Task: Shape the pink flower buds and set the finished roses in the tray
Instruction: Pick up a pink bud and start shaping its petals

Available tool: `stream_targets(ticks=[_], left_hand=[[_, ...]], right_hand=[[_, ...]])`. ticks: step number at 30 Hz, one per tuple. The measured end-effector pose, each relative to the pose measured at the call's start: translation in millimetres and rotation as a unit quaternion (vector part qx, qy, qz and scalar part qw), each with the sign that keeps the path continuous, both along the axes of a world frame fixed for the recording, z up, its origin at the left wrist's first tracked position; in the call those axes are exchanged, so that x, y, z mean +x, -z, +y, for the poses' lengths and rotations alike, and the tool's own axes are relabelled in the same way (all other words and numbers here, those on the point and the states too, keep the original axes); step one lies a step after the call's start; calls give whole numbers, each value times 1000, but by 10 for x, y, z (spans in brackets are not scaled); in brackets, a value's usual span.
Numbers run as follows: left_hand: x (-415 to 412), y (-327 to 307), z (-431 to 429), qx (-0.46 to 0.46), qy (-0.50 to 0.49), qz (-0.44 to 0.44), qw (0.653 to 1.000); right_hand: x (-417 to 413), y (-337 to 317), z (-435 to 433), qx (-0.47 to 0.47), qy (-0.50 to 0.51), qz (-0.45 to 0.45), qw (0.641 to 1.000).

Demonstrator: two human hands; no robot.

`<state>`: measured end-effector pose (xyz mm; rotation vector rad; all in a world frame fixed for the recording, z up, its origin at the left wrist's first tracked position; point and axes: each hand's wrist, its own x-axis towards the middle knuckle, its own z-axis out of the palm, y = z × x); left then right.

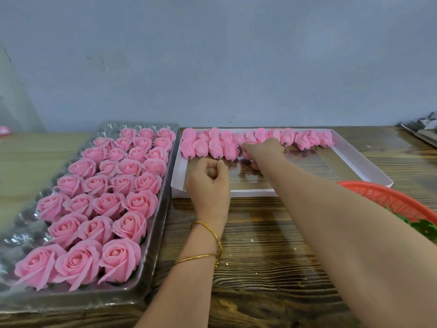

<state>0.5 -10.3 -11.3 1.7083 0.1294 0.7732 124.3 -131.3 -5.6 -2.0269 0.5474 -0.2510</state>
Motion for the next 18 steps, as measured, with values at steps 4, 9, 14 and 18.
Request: stream_targets(ticks=[4,9,14,18], left_hand=[[-8,-17,-8,-10,8,0,1000],[-9,-22,-19,-8,15,2,1000],[-20,-11,-11,-9,16,2,1000],[-9,-2,4,-10,29,6,1000]], right_hand=[[-38,-10,-53,-99,-9,-13,995],[-93,-5,-24,-135,-3,-16,991],[-211,-30,33,-102,-4,-21,995],[-329,-84,60,-1,2,-30,1000]])
